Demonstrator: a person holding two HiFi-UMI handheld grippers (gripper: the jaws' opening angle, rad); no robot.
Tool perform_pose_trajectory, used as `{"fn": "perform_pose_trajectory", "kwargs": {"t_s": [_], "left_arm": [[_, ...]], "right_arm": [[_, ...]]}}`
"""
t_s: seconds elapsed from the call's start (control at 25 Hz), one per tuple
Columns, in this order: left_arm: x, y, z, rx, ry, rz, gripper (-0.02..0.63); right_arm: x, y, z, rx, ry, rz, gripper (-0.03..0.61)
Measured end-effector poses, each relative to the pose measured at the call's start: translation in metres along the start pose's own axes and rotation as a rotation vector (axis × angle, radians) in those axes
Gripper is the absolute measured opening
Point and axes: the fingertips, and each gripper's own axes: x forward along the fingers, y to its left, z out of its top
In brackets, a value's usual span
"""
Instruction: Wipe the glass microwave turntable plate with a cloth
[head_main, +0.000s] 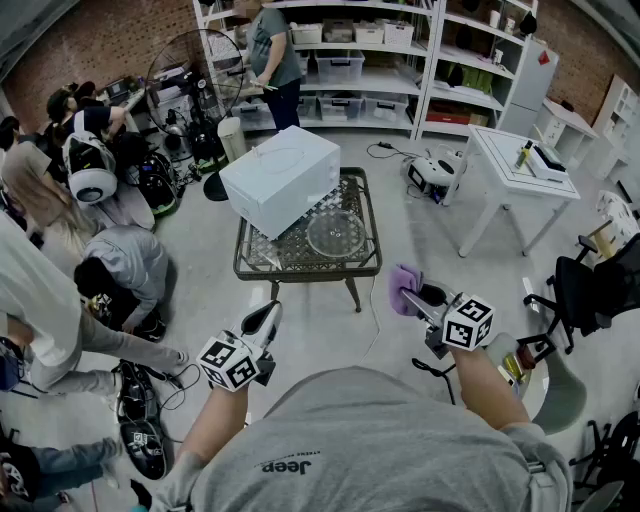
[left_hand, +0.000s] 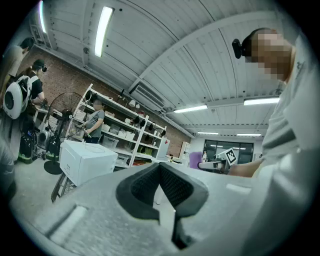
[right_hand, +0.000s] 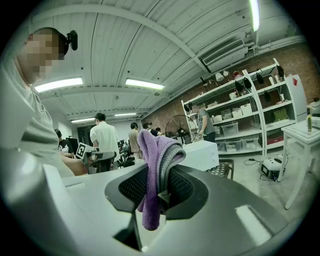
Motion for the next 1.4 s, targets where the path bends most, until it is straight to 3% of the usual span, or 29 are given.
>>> {"fn": "perform_pose_trajectory", "kwargs": {"t_s": [0.72, 1.12, 1.4], "left_arm": [[0.039, -0.054, -0.003, 0.026, 0.002, 0.025, -0.003], [0.067, -0.097, -0.034, -0.008, 0.017, 0.09, -0.003], [0.087, -0.088, -0.035, -0.024, 0.048, 0.103, -0.003]], "right_arm": [[-0.046, -0.023, 0.007, 0.009, 0.007, 0.06, 0.102], [-0.08, -0.048, -0.013, -0.018, 0.024, 0.126, 0.101], [-0.07, -0.068, -0.022, 0.032, 0.036, 0.135, 0.101]]}}
